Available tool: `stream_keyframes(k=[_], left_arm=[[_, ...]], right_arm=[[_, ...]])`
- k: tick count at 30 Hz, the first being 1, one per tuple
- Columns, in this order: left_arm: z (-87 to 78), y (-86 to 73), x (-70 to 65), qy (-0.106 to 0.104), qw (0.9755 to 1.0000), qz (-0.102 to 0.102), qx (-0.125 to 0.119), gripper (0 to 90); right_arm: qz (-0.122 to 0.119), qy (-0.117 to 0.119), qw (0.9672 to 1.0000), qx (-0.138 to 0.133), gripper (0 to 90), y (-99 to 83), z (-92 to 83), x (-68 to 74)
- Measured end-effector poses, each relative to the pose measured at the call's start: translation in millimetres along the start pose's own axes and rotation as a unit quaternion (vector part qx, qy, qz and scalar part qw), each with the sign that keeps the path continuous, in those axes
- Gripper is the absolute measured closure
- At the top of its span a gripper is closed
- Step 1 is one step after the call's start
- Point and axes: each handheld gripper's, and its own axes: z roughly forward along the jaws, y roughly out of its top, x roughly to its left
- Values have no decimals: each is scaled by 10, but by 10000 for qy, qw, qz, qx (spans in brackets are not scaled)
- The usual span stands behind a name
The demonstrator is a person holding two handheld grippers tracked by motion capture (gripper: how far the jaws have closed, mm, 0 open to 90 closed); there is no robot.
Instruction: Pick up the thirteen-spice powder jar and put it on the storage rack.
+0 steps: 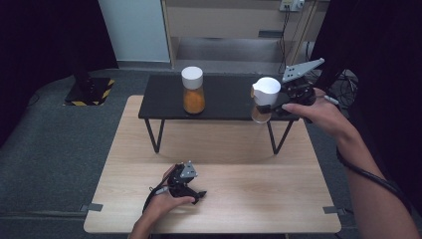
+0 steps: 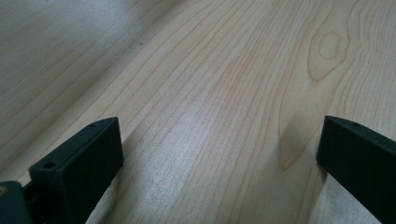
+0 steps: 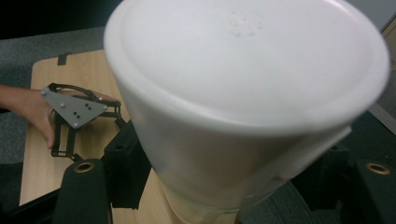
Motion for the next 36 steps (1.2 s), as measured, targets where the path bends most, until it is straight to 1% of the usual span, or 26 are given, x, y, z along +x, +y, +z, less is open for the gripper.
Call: stream_keyframes(k=[5, 19, 27, 36], left_arm=[[0, 0, 2, 0, 10000, 9, -2, 0], [0, 1, 2, -5, 10000, 2, 1, 0], [0, 2, 4, -8, 10000, 7, 3, 0], [0, 2, 5, -10, 10000, 11, 4, 0]], right_arm=[[58, -15, 10000, -15, 313, 7, 48, -70], [136, -23, 9999, 75, 313, 83, 220, -215], [238, -36, 9997, 106, 313, 64, 305, -292], [346, -71, 9993, 78, 313, 40, 353, -335]])
